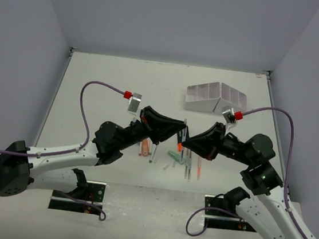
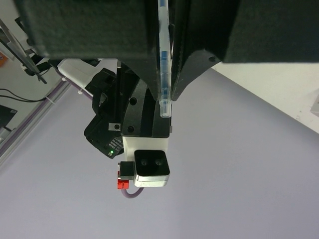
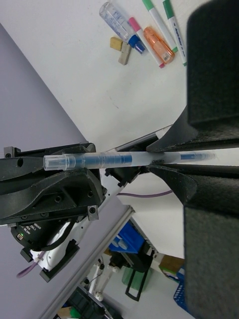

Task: Sort the stationery into containers
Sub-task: Close the pen cap on the pen.

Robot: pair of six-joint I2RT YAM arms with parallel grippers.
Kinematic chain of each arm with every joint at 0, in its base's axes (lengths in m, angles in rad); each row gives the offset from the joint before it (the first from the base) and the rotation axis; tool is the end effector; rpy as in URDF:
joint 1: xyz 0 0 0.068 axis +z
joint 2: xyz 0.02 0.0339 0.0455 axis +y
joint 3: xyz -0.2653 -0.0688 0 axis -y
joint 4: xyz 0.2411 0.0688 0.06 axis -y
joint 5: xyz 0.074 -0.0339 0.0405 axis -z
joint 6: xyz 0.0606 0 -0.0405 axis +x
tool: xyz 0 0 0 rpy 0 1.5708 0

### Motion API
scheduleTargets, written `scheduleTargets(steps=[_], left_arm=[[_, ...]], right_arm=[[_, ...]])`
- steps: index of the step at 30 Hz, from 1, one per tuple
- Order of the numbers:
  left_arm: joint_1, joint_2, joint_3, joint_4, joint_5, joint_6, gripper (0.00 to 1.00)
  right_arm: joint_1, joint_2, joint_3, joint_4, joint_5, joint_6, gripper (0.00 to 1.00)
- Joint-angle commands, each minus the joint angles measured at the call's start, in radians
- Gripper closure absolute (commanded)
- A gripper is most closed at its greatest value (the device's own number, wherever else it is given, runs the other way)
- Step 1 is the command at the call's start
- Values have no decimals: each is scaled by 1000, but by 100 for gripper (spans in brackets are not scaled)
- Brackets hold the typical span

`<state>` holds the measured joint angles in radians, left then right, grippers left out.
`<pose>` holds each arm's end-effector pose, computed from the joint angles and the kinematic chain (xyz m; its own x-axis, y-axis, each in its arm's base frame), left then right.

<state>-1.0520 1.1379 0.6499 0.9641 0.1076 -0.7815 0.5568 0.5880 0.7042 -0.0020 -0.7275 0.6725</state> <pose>0.1278 -0.2369 0.3558 -0.4801 -0.5714 -0.6656 0.8065 0.0108 -0.5911 0.1063 0.1136 0.3618 -0.5196 0.2246 -0.8244 -0.8078 0.1853 0.5596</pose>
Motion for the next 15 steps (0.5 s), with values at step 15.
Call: scheduleTargets(steps=[15], left_arm=[[-6, 8, 89, -122, 90, 96, 100]], right_arm=[[-5, 43, 20, 71, -111, -77, 90]])
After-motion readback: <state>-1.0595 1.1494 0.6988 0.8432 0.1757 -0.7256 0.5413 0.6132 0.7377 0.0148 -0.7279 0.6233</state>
